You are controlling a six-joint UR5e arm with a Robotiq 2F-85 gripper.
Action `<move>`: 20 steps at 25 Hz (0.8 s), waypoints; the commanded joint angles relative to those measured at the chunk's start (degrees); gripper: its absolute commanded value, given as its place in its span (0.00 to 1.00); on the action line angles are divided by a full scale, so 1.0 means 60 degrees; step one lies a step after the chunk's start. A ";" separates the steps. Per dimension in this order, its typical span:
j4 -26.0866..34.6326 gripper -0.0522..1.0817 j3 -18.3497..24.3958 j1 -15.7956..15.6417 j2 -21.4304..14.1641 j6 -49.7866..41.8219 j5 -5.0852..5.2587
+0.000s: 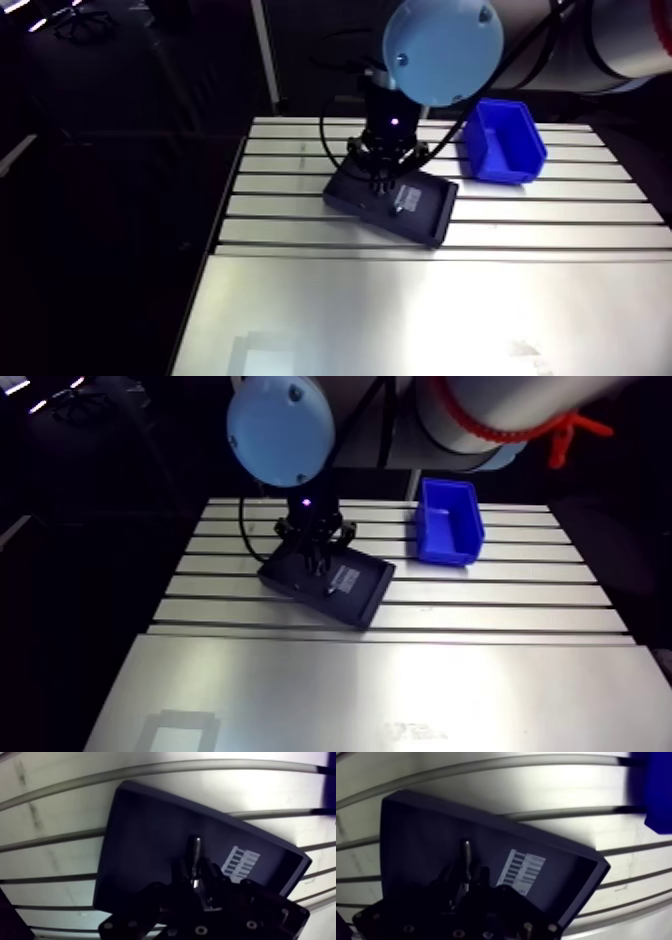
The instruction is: Pick up the M10 bolt from the tray and put it into the blue bin.
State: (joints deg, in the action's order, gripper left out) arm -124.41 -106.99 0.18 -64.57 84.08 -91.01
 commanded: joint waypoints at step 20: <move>-0.0308 0.82 -0.0032 0.0015 -0.0084 0.0057 0.0102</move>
State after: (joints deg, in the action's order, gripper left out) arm -125.22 -107.38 0.11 -64.64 84.24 -90.95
